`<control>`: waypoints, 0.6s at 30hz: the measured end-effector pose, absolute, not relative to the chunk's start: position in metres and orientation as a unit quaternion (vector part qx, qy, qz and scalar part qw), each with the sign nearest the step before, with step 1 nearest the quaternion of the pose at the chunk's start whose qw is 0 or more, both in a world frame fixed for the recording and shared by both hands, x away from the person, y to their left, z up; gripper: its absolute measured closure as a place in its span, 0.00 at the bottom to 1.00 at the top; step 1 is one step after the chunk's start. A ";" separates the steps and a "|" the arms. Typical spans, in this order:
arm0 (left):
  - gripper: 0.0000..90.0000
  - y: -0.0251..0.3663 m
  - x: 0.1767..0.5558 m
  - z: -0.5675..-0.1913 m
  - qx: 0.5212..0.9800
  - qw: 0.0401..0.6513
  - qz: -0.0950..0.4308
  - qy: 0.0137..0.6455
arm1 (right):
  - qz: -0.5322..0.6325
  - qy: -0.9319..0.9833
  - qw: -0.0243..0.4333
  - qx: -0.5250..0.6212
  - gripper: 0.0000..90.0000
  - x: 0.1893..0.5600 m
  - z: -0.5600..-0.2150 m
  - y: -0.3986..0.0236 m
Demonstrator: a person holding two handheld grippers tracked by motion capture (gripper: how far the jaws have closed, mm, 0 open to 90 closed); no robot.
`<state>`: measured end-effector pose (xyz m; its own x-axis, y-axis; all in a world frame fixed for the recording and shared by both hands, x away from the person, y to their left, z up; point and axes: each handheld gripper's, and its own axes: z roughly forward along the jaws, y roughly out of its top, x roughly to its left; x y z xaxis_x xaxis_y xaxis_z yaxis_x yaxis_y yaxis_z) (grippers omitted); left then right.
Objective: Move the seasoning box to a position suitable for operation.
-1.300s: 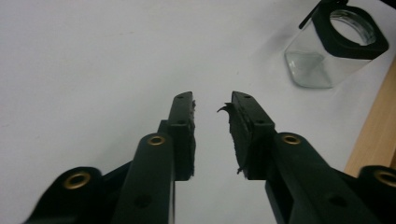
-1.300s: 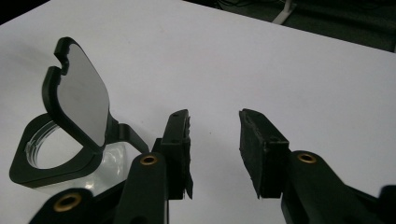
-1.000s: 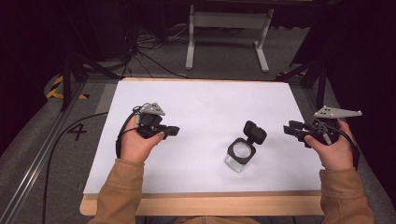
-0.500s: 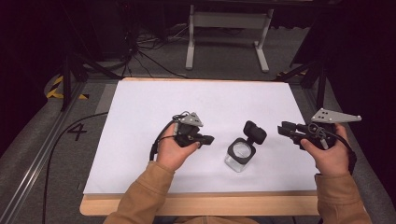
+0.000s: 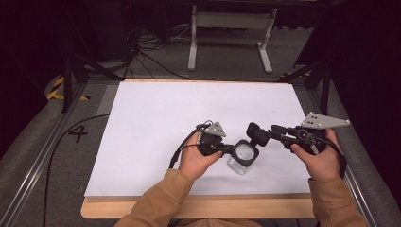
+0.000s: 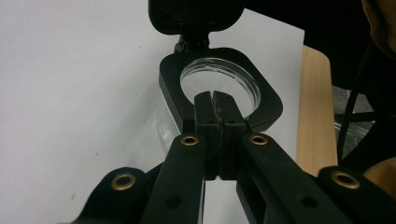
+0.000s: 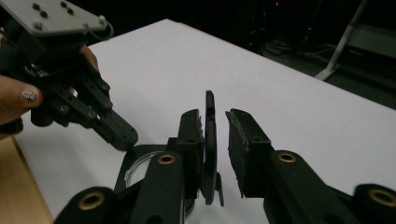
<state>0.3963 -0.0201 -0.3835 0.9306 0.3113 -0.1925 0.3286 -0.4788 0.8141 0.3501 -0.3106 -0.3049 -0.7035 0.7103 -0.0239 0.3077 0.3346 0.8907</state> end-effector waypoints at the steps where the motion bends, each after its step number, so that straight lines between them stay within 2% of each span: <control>1: 1.00 -0.022 0.396 -0.385 0.859 0.478 -0.008 0.185 | 0.482 0.787 0.212 0.321 0.86 0.350 -0.305 -0.310; 5: 1.00 -0.022 0.397 -0.385 0.860 0.476 -0.010 0.182 | 0.482 0.785 0.225 0.316 0.90 0.351 -0.308 -0.306; 8: 1.00 -0.024 0.395 -0.385 0.859 0.478 -0.006 0.184 | 0.481 0.788 0.220 0.314 0.90 0.353 -0.311 -0.301; 11: 1.00 -0.024 0.395 -0.385 0.859 0.478 -0.006 0.183 | 0.469 0.792 0.235 0.312 0.90 0.354 -0.313 -0.297; 18: 1.00 -0.024 0.396 -0.387 0.855 0.485 -0.007 0.184 | 0.451 0.800 0.246 0.309 0.95 0.354 -0.315 -0.293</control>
